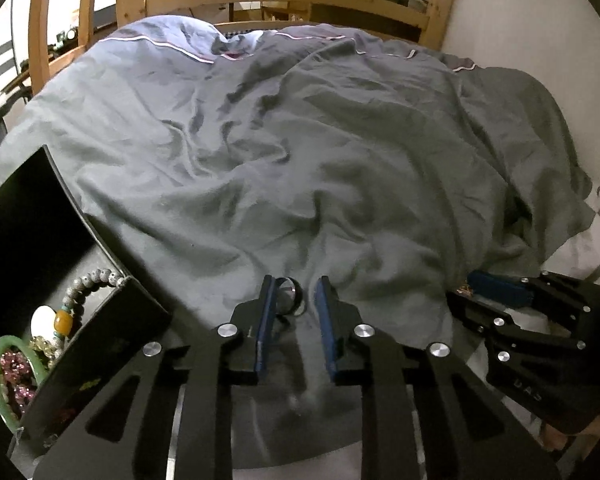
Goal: Organize jewelry
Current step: 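Grasp a second silver ring with the left gripper while the right gripper grasps a gold earring, then carry the ring and earring over the black box and open both grippers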
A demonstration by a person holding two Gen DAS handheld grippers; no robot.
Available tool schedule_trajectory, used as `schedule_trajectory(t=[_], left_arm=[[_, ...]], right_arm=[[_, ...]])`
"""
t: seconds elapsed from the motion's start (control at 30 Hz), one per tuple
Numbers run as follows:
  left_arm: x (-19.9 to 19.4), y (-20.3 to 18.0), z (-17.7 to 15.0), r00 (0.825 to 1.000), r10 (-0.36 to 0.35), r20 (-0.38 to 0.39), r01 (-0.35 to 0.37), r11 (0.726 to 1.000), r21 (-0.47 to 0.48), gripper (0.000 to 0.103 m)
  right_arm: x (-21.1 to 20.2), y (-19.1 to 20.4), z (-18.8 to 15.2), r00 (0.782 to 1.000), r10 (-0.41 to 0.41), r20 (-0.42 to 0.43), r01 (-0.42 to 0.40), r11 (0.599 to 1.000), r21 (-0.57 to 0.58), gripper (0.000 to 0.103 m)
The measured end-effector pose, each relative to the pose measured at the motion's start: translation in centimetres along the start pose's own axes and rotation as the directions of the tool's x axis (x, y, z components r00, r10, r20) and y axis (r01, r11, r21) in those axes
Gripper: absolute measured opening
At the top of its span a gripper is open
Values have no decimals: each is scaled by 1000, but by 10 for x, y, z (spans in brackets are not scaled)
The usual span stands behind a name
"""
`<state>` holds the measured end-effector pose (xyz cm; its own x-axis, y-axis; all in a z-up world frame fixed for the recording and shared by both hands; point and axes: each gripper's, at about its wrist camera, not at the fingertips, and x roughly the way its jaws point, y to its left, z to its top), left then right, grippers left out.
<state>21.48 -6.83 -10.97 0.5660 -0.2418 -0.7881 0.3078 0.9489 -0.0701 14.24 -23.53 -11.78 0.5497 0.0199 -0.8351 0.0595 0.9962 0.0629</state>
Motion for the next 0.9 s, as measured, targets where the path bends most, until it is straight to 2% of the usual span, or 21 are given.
schedule_trajectory(t=[0.07,0.2,0.23,0.37,0.4,0.63,0.9], left_arm=[[-2,4,1,1000,18,11,-18,1000,-18,35],[-1,12,1,1000,-3,0,3,998,-56,36],[2,13,0,1000,-10,-14,9,998,-60,35],[5,10,-1,1000,-11,-29,10,999,-37,21],[5,9,-1,1000,-11,-27,10,999,-32,20],[-3,7,3,1000,-19,-9,19,999,-34,20],[-16,-6,9,999,-36,15,36,999,-1,20]], right_arm=[[1,1,0,1000,-1,0,1,1000,-1,34],[1,1,0,1000,-1,0,1,1000,1,34],[1,1,0,1000,-2,1,2,1000,0,34],[1,0,1,1000,4,2,-4,1000,2,33],[1,1,1,1000,8,3,-8,1000,3,30],[-3,2,3,998,44,35,-44,999,8,15],[-24,1,9,988,77,137,-82,996,32,12]])
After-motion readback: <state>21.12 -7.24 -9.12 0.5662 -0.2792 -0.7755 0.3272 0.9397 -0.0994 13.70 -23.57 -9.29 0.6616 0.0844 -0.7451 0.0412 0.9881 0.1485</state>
